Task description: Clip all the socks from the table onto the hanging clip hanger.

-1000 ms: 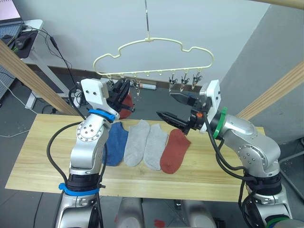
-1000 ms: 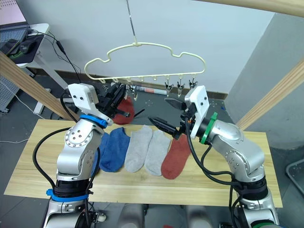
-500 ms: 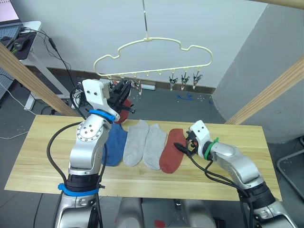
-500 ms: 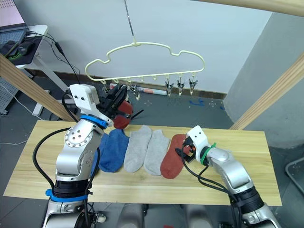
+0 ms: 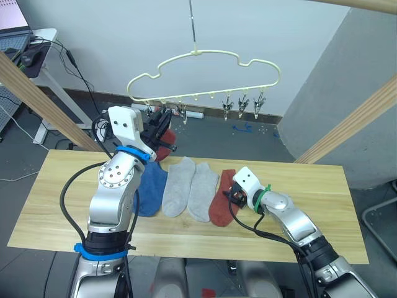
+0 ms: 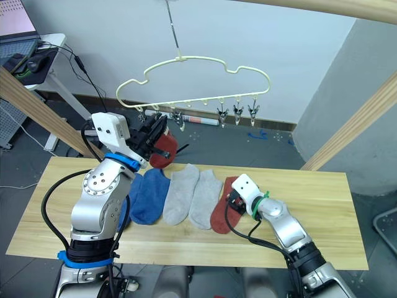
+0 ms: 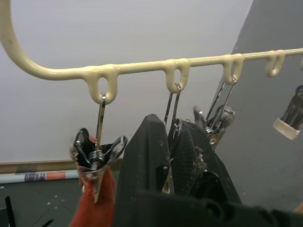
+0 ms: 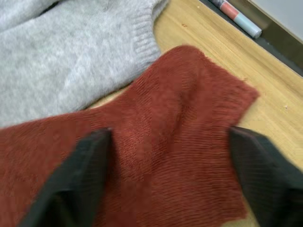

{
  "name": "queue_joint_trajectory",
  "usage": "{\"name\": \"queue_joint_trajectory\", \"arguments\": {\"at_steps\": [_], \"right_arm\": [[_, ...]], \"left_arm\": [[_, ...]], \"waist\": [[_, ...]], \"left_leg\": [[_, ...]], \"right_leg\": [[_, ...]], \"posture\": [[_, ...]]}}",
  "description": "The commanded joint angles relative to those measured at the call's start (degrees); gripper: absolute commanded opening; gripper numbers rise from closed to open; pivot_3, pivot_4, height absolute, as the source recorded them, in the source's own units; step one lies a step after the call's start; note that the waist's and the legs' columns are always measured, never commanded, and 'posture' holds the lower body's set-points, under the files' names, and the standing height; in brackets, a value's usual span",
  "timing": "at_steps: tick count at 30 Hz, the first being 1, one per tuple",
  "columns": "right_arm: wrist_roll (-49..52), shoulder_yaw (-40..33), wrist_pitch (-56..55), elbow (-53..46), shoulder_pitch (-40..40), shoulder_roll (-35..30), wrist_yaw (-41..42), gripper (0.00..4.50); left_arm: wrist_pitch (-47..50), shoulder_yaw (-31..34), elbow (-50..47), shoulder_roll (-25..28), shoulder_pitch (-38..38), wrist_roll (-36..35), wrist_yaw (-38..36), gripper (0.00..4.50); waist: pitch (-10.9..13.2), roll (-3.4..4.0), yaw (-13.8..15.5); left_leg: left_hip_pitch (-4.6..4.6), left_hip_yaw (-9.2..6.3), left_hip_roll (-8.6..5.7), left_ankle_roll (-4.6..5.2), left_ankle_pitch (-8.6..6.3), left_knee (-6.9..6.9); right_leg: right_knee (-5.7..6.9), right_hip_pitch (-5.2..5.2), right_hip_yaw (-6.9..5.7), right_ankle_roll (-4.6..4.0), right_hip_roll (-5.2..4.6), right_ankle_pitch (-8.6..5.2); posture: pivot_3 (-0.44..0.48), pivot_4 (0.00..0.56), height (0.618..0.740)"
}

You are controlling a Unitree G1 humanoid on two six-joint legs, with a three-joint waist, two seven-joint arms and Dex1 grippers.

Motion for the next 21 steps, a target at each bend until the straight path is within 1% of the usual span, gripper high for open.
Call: {"name": "queue_joint_trajectory", "arguments": {"at_steps": [1, 2, 3, 4, 6, 8, 9, 12, 15, 18, 21], "right_arm": [[-2.25, 0.77, -2.71, 2.36, 2.74, -1.77, 1.93, 2.43], [-2.62, 0.58, -4.54, 2.21, 2.72, -2.1, 2.19, 2.19], [-2.71, 0.21, -6.07, 1.84, 2.74, -2.33, 2.54, 1.78], [-2.8, -0.05, -7.11, 1.63, 2.76, -2.46, 2.81, 1.48], [-1.84, -0.71, -10.06, -1.3, 2.65, -3.55, 5.39, 0.78], [-0.43, -1.56, -11.47, -4.91, 2.58, -4.45, 7.77, 0.19], [0.58, -1.88, -12.09, -6.95, 2.46, -4.63, 9.13, 0.03], [2.03, -2.14, -12.44, -12.78, 1.24, -4.44, 11.67, 0.03], [0.98, -1.24, -12.0, -16.61, -2.31, -2.35, 11.62, 0.03], [-0.41, -0.13, -11.21, -16.78, -6.3, 0.97, 10.41, 0.03], [-2.63, 1.43, -11.63, -15.04, -10.1, 4.02, 9.43, 0.03]], "left_arm": [[0.28, 1.53, -2.61, 0.85, 0.52, -1.06, -0.69, 0.17], [0.7, 1.79, -2.45, 1.04, 0.4, -1.58, -1.09, 0.17], [1.76, 2.25, -2.33, 1.13, 0.15, -2.79, -1.58, 0.17], [2.55, 2.57, -2.26, 1.2, -0.03, -3.69, -1.91, 0.17], [10.42, 6.42, -1.54, 0.68, -1.88, -11.66, -2.13, 0.17], [18.55, 10.18, -0.68, 0.98, -3.55, -20.03, -2.37, 0.17], [22.66, 12.2, -0.02, 1.45, -4.34, -24.26, -2.25, 0.17], [33.14, 17.37, 2.33, 3.57, -6.6, -34.2, -1.79, 0.17], [41.56, 21.98, 5.23, 5.22, -9.44, -43.99, 0.44, 0.17], [46.04, 24.77, 7.3, 5.76, -11.73, -50.84, 3.62, 0.17], [48.08, 26.02, 8.21, 5.63, -13.19, -55.82, 6.8, 0.17]], "waist": [[0.0, 0.0, -0.01], [0.0, 0.0, -0.01], [0.0, 0.0, -0.01], [0.0, 0.0, -0.02], [0.01, 0.0, -0.01], [0.02, 0.01, -0.05], [0.02, 0.02, -0.24], [0.02, 0.02, -0.91], [0.03, 0.03, -1.55], [0.03, 0.03, -1.53], [0.04, 0.03, -1.35]], "left_leg": [[0.05, 0.0, 0.0, 0.0, 0.0, 0.0], [0.07, 0.0, 0.0, 0.0, 0.0, 0.0], [0.08, -0.01, 0.0, 0.0, 0.0, 0.0], [0.08, 0.0, 0.0, 0.0, 0.0, 0.0], [0.08, 0.01, 0.0, 0.0, 0.0, 0.01], [0.07, 0.0, 0.01, 0.0, 0.01, 0.02], [0.07, -0.01, 0.0, 0.01, 0.01, 0.02], [0.07, -0.04, 0.03, 0.01, 0.0, 0.0], [0.06, -0.09, 0.03, 0.0, 0.0, 0.0], [0.08, -0.1, 0.04, 0.0, 0.01, 0.01], [0.05, -0.12, 0.03, -0.02, 0.01, 0.01]], "right_leg": [[0.0, 0.04, 0.0, 0.0, 0.0, 0.0], [0.0, 0.07, 0.0, 0.0, 0.0, 0.0], [0.0, 0.07, 0.0, 0.0, 0.0, 0.0], [0.01, 0.07, 0.01, 0.0, 0.0, 0.0], [0.01, 0.07, 0.02, 0.01, 0.0, 0.0], [0.03, 0.05, 0.0, 0.01, 0.0, 0.01], [0.03, 0.05, -0.01, 0.01, 0.0, 0.01], [0.03, 0.05, -0.03, 0.02, 0.03, 0.0], [0.04, 0.04, -0.06, 0.02, 0.03, 0.0], [0.05, 0.04, -0.05, 0.02, 0.03, 0.0], [0.03, 0.03, -0.08, 0.02, 0.02, 0.0]], "posture": [[0.042, 0.351, 0.74], [0.042, 0.351, 0.74], [0.042, 0.351, 0.74], [0.042, 0.351, 0.74], [0.043, 0.352, 0.74], [0.043, 0.352, 0.74], [0.041, 0.352, 0.74], [0.034, 0.352, 0.74], [0.029, 0.35, 0.74], [0.029, 0.35, 0.74], [0.029, 0.345, 0.74]]}}
